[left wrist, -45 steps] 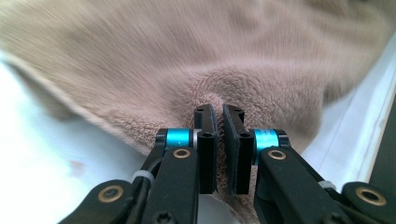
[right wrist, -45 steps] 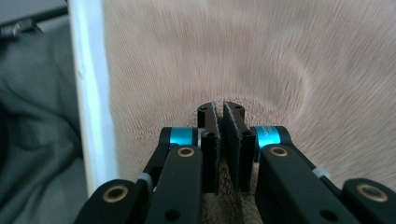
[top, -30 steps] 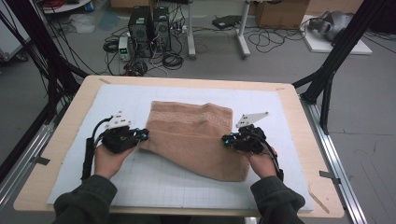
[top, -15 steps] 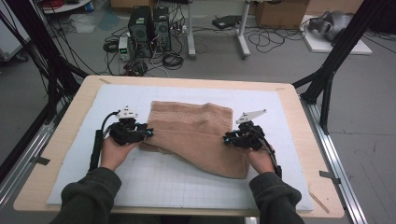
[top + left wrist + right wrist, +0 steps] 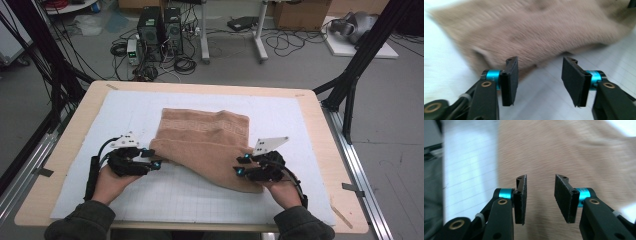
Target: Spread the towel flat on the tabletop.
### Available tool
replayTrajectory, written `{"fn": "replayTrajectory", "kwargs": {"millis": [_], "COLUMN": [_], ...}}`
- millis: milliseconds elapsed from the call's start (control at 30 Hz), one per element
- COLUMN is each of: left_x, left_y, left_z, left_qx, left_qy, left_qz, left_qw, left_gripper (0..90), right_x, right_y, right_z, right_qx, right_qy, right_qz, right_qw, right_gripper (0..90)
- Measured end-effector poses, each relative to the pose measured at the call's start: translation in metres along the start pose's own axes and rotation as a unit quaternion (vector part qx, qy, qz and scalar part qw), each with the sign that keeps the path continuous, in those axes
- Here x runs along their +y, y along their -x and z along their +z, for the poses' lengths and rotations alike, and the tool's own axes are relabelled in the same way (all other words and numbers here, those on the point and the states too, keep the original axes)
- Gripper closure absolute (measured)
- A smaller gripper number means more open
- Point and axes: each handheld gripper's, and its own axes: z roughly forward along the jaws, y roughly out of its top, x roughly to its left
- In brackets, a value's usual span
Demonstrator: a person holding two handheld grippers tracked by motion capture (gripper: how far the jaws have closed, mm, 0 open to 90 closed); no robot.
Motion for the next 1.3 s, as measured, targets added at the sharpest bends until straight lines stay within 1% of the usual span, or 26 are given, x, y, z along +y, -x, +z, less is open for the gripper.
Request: {"fn": "replayTrajectory", "kwargs": {"millis": [33, 67, 133, 167, 200, 233, 267, 300, 367, 400, 433, 500, 633, 733, 800, 833, 933, 967, 1033, 1067, 1100, 1133, 1167, 1233, 1267, 1300], "left_x": [0.0, 0.001, 0.003, 0.005, 0.006, 0.006, 0.007, 0.007, 0.007, 0.007, 0.007, 0.007, 0.006, 0.005, 0.004, 0.004, 0.007, 0.009, 0.014, 0.017, 0.019, 0.022, 0.024, 0.027, 0.026, 0.026], "left_y": [0.001, 0.001, 0.002, 0.002, 0.002, 0.003, 0.004, 0.005, 0.006, 0.006, 0.006, 0.007, 0.009, 0.011, 0.012, 0.012, 0.014, 0.014, 0.012, 0.011, 0.008, 0.005, 0.002, -0.001, -0.002, -0.001], "left_z": [0.005, 0.011, 0.021, 0.026, 0.029, 0.032, 0.036, 0.038, 0.041, 0.04, 0.038, 0.032, 0.017, 0.003, -0.006, -0.01, -0.018, -0.019, -0.019, -0.017, -0.014, -0.01, -0.005, 0.002, 0.005, 0.007], "left_qx": [0.0, 0.001, 0.01, 0.013, 0.013, 0.015, 0.022, 0.029, 0.038, 0.038, 0.036, 0.041, 0.045, 0.043, 0.04, 0.041, 0.043, 0.045, 0.047, 0.05, 0.052, 0.051, 0.048, 0.044, 0.04, 0.036], "left_qy": [-0.003, -0.007, -0.008, -0.006, 0.0, 0.007, 0.01, 0.007, 0.005, 0.005, 0.006, 0.003, 0.004, 0.016, 0.029, 0.031, 0.047, 0.05, 0.054, 0.052, 0.052, 0.057, 0.055, 0.054, 0.052, 0.051], "left_qz": [0.003, 0.002, -0.001, -0.014, -0.029, -0.036, -0.036, -0.033, -0.021, -0.019, -0.019, -0.005, 0.013, 0.015, 0.009, 0.011, 0.006, 0.006, 0.006, 0.009, 0.007, -0.004, -0.01, -0.01, -0.009, -0.009], "left_qw": [1.0, 1.0, 0.9999, 0.9998, 0.9995, 0.9992, 0.999, 0.999, 0.999, 0.9991, 0.9992, 0.9992, 0.9989, 0.9988, 0.9987, 0.9986, 0.998, 0.9977, 0.9974, 0.9974, 0.9972, 0.9971, 0.9973, 0.9975, 0.9978, 0.998], "left_gripper": [44.5, 44.3, 44.0, 44.6, 47.4, 52.9, 58.8, 64.1, 76.9, 83.0, 85.0, 87.0, 88.2, 89.2, 89.4, 89.6, 89.6, 89.7, 89.7, 89.7, 89.7, 89.7, 89.6, 87.9, 83.8, 79.3], "right_x": [-0.003, -0.005, -0.012, -0.016, -0.018, -0.021, -0.022, -0.024, -0.023, -0.022, -0.021, -0.019, -0.009, 0.001, 0.007, 0.01, 0.022, 0.026, 0.031, 0.033, 0.035, 0.037, 0.038, 0.037, 0.035, 0.032], "right_y": [-0.002, -0.004, -0.005, -0.004, -0.003, -0.003, -0.003, -0.002, -0.001, 0.0, 0.0, -0.002, -0.013, -0.021, -0.025, -0.027, -0.031, -0.031, -0.027, -0.022, -0.016, -0.007, 0.005, 0.03, 0.042, 0.053], "right_z": [0.007, 0.014, 0.027, 0.033, 0.038, 0.042, 0.045, 0.047, 0.047, 0.047, 0.047, 0.046, 0.038, 0.031, 0.027, 0.024, 0.016, 0.012, 0.008, 0.006, 0.005, 0.004, 0.004, 0.006, 0.007, 0.009], "right_qx": [0.008, 0.01, 0.009, 0.01, 0.012, 0.012, 0.006, 0.004, 0.004, 0.007, 0.01, 0.015, 0.019, 0.029, 0.038, 0.037, 0.037, 0.03, 0.016, 0.005, -0.004, -0.015, -0.022, -0.038, -0.041, -0.047], "right_qy": [-0.014, -0.029, -0.052, -0.057, -0.059, -0.061, -0.056, -0.048, -0.047, -0.049, -0.05, -0.052, -0.048, -0.035, -0.023, -0.018, -0.006, 0.0, 0.0, 0.0, 0.001, 0.001, 0.003, 0.007, 0.007, 0.0], "right_qz": [-0.002, -0.003, -0.006, -0.003, 0.002, 0.002, 0.004, 0.006, 0.01, 0.007, 0.004, -0.004, -0.027, -0.042, -0.048, -0.051, -0.057, -0.06, -0.062, -0.06, -0.055, -0.044, -0.029, 0.004, 0.026, 0.04], "right_qw": [0.9999, 0.9995, 0.9986, 0.9983, 0.9982, 0.9981, 0.9984, 0.9988, 0.9988, 0.9987, 0.9987, 0.9985, 0.9983, 0.9981, 0.9979, 0.9979, 0.9977, 0.9977, 0.998, 0.9982, 0.9985, 0.9989, 0.9993, 0.9993, 0.9988, 0.9981], "right_gripper": [55.9, 53.5, 52.9, 53.8, 58.3, 62.5, 66.8, 72.2, 81.0, 84.2, 85.2, 85.8, 86.0, 86.0, 86.1, 86.2, 86.2, 86.3, 86.3, 86.3, 86.2, 86.3, 86.3, 86.3, 86.3, 86.3]}}
